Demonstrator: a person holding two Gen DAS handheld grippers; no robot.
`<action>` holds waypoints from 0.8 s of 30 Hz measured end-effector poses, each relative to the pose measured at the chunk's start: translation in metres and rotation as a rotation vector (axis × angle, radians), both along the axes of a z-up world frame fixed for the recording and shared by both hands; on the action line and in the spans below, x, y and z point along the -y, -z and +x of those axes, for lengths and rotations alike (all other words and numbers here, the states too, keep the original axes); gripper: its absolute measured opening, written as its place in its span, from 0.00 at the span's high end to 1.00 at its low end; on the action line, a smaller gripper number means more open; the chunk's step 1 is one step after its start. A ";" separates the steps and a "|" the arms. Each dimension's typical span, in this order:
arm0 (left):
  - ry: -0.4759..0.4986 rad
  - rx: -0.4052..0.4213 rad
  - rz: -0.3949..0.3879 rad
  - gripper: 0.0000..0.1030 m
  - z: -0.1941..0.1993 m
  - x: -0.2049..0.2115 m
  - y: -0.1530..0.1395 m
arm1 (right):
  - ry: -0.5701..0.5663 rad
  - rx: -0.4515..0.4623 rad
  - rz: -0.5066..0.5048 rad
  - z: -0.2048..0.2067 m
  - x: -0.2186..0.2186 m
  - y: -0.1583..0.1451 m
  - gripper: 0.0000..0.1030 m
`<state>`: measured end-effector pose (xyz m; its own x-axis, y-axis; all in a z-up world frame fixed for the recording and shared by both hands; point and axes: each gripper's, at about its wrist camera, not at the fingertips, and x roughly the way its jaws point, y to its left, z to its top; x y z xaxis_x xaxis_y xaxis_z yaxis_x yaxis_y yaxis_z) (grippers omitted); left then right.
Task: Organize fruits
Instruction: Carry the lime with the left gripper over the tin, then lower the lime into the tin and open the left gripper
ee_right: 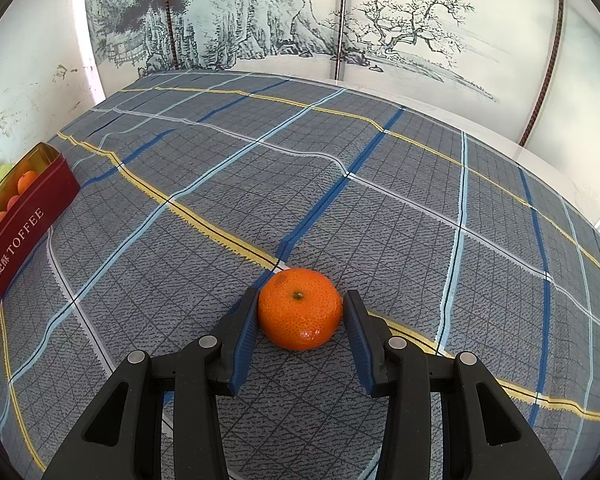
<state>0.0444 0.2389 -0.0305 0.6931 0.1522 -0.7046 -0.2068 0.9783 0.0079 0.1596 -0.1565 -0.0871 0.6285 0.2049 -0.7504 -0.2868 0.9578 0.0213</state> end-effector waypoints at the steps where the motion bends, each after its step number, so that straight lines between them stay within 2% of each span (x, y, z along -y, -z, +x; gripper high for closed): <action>1: -0.003 -0.002 -0.002 0.68 0.000 -0.001 0.001 | 0.000 0.000 0.000 0.000 0.000 0.000 0.57; 14: -0.014 -0.012 -0.011 0.67 0.003 -0.005 0.006 | 0.012 -0.004 0.001 0.003 0.005 0.001 0.53; 24: -0.013 -0.004 0.014 0.66 0.005 -0.005 0.006 | 0.018 -0.007 0.001 0.004 0.006 0.001 0.51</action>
